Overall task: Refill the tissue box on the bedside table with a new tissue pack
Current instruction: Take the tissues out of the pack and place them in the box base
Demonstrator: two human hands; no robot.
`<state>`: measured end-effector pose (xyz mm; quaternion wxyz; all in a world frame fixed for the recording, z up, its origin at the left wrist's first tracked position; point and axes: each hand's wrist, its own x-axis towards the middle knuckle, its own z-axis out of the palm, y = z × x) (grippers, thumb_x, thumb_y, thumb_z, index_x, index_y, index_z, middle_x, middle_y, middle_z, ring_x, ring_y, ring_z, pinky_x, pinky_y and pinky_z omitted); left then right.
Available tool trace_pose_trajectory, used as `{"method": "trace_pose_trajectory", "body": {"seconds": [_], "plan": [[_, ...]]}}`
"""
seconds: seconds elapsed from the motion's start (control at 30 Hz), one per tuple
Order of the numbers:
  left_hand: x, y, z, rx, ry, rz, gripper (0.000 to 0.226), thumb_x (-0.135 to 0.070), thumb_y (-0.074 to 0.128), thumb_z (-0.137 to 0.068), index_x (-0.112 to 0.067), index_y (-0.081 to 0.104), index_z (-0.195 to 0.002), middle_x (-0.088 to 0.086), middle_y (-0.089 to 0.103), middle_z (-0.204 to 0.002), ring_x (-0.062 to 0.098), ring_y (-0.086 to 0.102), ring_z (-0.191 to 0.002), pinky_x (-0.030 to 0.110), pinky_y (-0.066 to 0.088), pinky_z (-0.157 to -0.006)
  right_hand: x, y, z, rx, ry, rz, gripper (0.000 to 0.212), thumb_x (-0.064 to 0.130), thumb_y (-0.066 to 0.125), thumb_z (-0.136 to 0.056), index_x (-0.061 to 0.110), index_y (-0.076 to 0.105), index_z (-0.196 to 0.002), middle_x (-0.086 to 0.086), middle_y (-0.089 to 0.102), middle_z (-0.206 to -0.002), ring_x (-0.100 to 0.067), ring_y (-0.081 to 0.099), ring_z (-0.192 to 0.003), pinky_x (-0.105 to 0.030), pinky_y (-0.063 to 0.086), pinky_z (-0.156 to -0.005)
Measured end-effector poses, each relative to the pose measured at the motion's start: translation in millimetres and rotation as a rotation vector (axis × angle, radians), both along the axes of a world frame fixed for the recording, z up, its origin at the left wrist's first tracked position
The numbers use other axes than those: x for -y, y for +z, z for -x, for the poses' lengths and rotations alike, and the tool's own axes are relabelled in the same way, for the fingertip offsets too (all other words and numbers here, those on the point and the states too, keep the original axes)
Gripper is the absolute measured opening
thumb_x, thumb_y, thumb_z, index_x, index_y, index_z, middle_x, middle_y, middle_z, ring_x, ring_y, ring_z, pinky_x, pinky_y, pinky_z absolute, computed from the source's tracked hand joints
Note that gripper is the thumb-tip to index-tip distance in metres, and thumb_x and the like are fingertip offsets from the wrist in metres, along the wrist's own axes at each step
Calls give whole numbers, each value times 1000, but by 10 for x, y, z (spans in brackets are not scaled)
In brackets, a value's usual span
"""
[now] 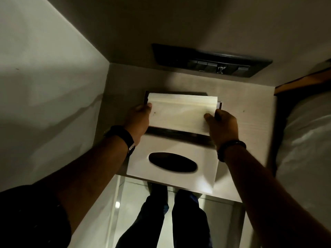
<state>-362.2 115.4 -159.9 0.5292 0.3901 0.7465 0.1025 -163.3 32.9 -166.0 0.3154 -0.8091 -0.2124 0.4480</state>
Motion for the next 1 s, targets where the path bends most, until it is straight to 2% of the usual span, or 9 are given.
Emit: {"method": "trace_pose_trajectory", "body": {"seconds": [0.17, 0.23, 0.3, 0.4, 0.5, 0.57, 0.63, 0.77, 1.0], "plan": [[-15, -64, -2, 25, -2, -40, 21, -36, 49, -97, -21, 63, -101, 1, 61, -88, 19, 56, -84, 30, 45, -75, -5, -107, 34, 58, -1, 18, 25, 21, 59, -93, 10, 67, -115, -2, 67, -102, -22, 61, -97, -30, 49, -89], [-27, -74, -13, 25, -43, -57, 24, -35, 48, -98, -19, 63, -107, 3, 63, -96, 18, 57, -86, 30, 47, -75, -29, -142, 36, 107, 18, 23, 19, 23, 57, -94, 9, 67, -104, -3, 65, -96, -19, 57, -88, -27, 45, -82], [-38, -93, -27, 8, -92, -64, 30, -32, 46, -99, -16, 61, -118, 7, 63, -110, 23, 58, -98, 35, 49, -86, -46, -157, 48, 214, 56, 58, 17, 24, 55, -95, 8, 62, -92, -9, 63, -91, -21, 53, -82, -27, 41, -76], [-48, -105, -53, -68, -185, -127, 33, -28, 44, -100, -13, 56, -127, 7, 61, -117, 27, 57, -108, 32, 45, -87, -23, -124, 99, 397, 106, 62, 30, 24, 53, -96, 0, 59, -114, -19, 60, -114, -32, 56, -104, -29, 39, -84], [-16, -107, -69, -168, -297, -349, 42, -24, 47, -99, -12, 44, -139, 12, 53, -135, 29, 51, -124, 39, 43, -103, 30, 11, 202, 547, 186, -160, 46, 25, 52, -97, 5, 46, -137, -19, 48, -138, -31, 49, -124, -36, 43, -102], [47, -82, -85, -259, -448, -564, 52, -25, 49, -98, -10, 35, -145, 16, 43, -145, 30, 42, -133, 38, 35, -111, 18, 47, 260, 653, 358, -284, 50, 28, 52, -96, 6, 44, -140, -23, 43, -144, -38, 42, -132, -48, 39, -108], [81, -79, -101, -338, -757, -734, 64, -33, 50, -95, -7, 25, -148, 19, 28, -154, 35, 26, -142, 44, 25, -116, -28, 6, 276, 758, 618, -263, 56, 36, 47, -97, 10, 37, -146, -24, 32, -152, -44, 26, -141, -55, 23, -112], [6, -213, -7, -477, -1320, -703, 96, -66, 40, -86, -5, 5, -151, 18, 0, -160, 36, -4, -147, 50, 3, -120, -43, -237, 151, 856, 1005, -78, 73, 57, 18, -96, 13, 13, -154, -20, 5, -161, -42, 3, -147, -62, 8, -116], [-51, -519, 88, -530, -1400, -686, 102, -75, 30, -82, -7, -1, -151, 16, -3, -160, 33, -7, -147, 47, 0, -120, 16, -505, 30, 871, 1103, -66, 76, 59, 17, -96, 9, 11, -153, -20, 7, -161, -41, 5, -147, -63, 9, -115]]}}
